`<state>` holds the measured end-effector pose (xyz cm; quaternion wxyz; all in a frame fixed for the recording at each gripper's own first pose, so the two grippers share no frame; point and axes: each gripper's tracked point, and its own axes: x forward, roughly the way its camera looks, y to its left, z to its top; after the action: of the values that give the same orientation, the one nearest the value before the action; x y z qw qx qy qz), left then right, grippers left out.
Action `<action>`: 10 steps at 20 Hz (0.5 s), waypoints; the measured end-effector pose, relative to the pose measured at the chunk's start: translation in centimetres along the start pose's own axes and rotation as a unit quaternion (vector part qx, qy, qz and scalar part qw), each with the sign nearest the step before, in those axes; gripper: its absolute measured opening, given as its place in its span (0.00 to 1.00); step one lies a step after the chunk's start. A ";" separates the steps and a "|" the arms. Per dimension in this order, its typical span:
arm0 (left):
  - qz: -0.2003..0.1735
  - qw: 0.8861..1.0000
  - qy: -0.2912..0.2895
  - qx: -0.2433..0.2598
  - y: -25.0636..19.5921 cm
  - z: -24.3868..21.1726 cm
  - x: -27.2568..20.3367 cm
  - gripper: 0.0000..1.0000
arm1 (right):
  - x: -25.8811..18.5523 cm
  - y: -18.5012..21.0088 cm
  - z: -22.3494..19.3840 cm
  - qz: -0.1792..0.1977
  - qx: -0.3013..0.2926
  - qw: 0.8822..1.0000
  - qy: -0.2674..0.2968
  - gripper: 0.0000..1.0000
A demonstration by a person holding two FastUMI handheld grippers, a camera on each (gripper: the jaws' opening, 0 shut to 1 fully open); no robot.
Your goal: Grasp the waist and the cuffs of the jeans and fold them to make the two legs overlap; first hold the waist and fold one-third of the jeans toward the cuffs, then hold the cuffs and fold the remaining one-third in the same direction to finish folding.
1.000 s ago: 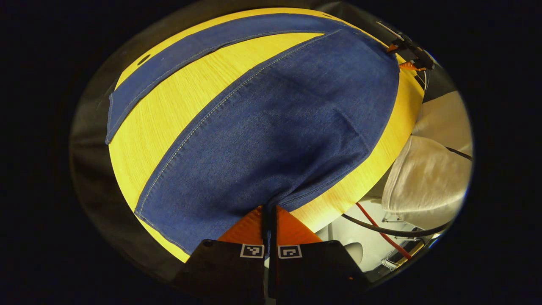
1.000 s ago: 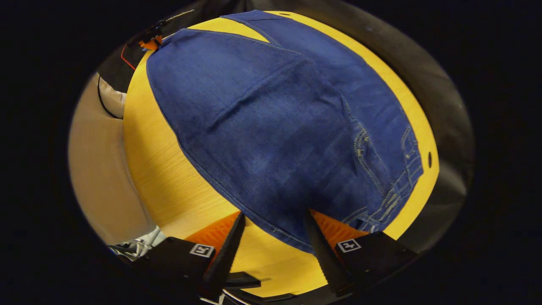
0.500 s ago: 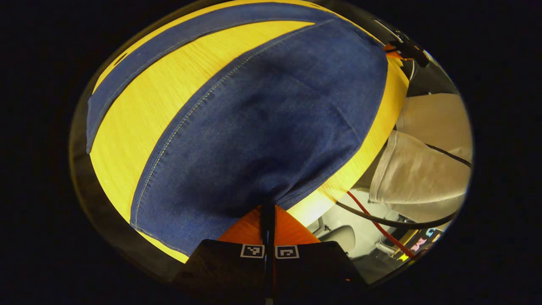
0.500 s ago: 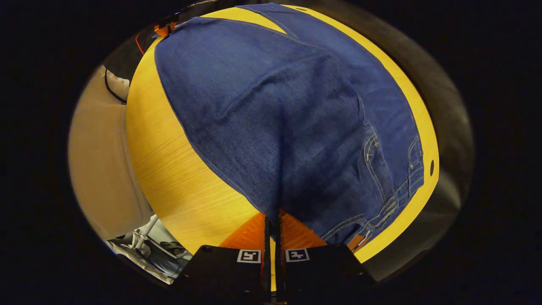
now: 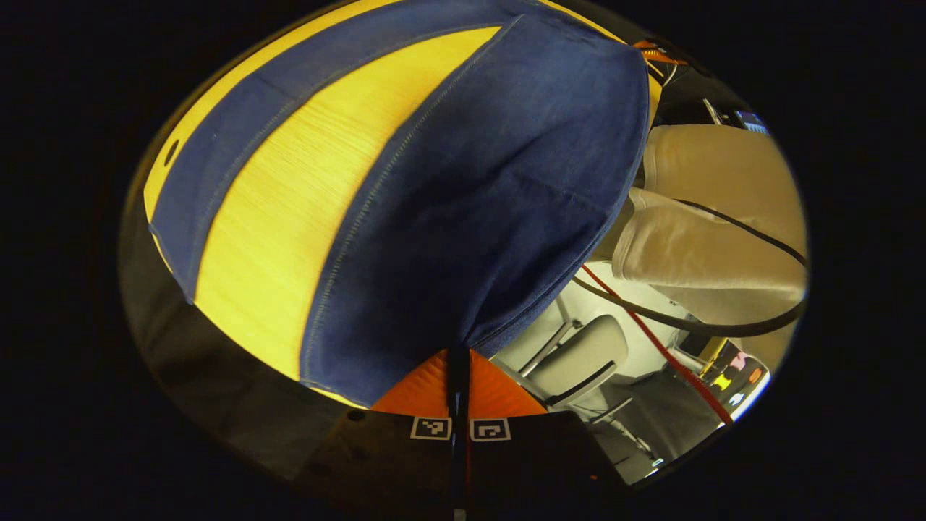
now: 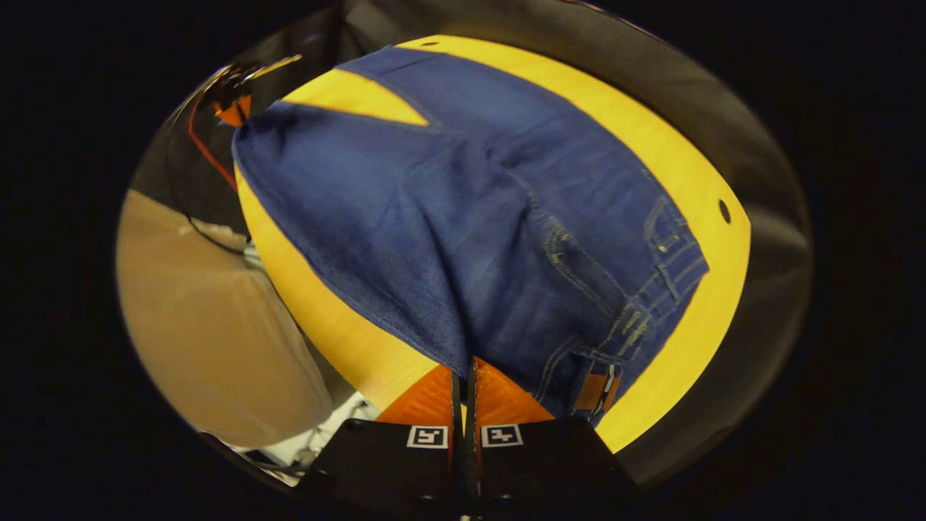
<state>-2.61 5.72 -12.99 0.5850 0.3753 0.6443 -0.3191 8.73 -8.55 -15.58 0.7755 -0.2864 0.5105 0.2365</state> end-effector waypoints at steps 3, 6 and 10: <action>0.053 0.998 0.005 0.023 4.6 2.3 -3.9 0.00 | -2.0 -1.7 3.6 -0.029 0.044 0.997 -0.049 0.00; 0.093 0.995 0.019 0.033 9.0 4.1 -6.7 0.00 | -2.7 -3.8 6.7 -0.045 0.083 0.992 -0.080 0.03; 0.142 0.989 0.030 0.038 14.2 8.0 -9.9 0.00 | -3.6 -7.4 12.1 -0.061 0.135 0.980 -0.133 0.00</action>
<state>14.02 5.09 -3.68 0.5906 0.4939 0.5890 -0.2455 20.23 -5.89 -6.96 0.8809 -0.1762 0.4116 0.1536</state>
